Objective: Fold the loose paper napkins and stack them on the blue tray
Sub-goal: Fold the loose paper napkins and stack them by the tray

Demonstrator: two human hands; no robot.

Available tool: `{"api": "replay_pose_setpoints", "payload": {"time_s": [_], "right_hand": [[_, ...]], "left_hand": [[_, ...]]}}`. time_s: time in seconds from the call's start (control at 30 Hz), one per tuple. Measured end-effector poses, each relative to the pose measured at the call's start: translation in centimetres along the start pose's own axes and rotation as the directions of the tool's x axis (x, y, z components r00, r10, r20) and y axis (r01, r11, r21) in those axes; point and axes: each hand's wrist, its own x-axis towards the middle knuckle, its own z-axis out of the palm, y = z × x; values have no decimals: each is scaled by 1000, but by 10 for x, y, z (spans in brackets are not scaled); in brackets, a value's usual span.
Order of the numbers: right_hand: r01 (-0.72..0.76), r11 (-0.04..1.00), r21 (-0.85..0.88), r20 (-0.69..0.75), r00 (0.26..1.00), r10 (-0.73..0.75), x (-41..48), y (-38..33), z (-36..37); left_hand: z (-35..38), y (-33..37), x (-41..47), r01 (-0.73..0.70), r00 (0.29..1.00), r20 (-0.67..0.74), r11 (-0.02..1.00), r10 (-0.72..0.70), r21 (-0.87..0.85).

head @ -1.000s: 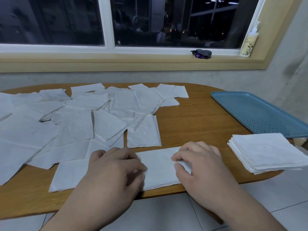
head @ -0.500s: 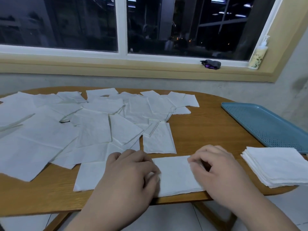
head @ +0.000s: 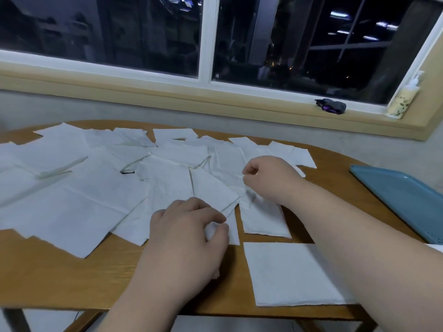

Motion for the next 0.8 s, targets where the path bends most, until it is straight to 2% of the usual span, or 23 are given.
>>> {"api": "replay_pose_setpoints", "payload": {"time_s": [0.27, 0.47, 0.8], "right_hand": [[35, 992, -122, 21, 999, -32, 65, -18, 30], [-7, 984, -175, 21, 1000, 10, 87, -24, 46], [-33, 972, -232, -75, 997, 16, 100, -18, 57]], "left_hand": [[-4, -12, 8, 69, 996, -48, 996, -72, -50], [-8, -14, 9, 92, 994, -42, 992, -96, -81], [-9, -17, 9, 113, 993, -23, 989, -116, -92]]}}
